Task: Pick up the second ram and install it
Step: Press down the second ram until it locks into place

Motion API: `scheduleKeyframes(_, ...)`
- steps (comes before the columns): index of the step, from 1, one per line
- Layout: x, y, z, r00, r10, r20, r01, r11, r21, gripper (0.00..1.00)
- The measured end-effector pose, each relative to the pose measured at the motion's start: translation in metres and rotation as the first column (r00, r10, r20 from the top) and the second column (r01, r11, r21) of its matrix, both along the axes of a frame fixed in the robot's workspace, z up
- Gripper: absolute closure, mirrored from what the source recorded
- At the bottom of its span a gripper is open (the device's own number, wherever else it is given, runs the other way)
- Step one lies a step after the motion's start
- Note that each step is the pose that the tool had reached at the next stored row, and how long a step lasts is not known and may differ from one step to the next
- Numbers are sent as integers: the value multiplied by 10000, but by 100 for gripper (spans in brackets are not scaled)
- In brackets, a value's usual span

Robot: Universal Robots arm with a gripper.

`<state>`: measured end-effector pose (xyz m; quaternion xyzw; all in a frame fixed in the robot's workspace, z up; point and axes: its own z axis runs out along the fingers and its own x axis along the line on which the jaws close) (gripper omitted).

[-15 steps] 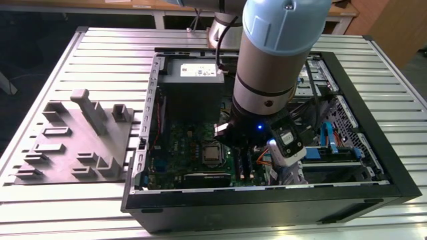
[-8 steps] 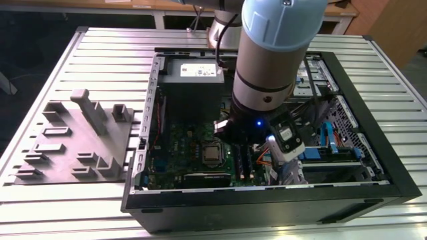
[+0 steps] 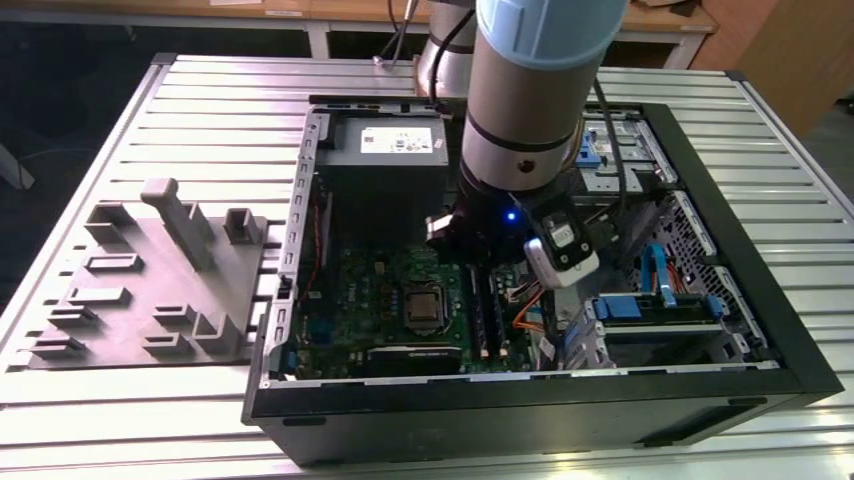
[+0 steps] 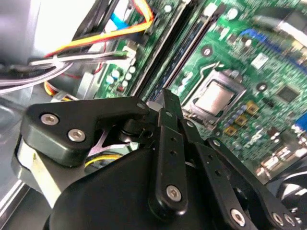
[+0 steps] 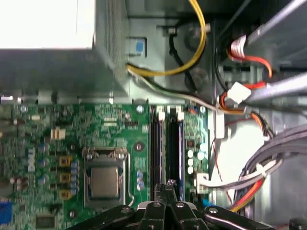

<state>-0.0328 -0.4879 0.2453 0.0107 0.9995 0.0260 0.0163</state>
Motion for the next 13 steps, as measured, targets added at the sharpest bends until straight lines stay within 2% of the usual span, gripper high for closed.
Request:
scheduleKeyframes(3,1,36,0,10000,1,0,-1,10000,1,90)
scheduleKeyframes(13,0,37,30,10000,0,0,0,10000,1,90)
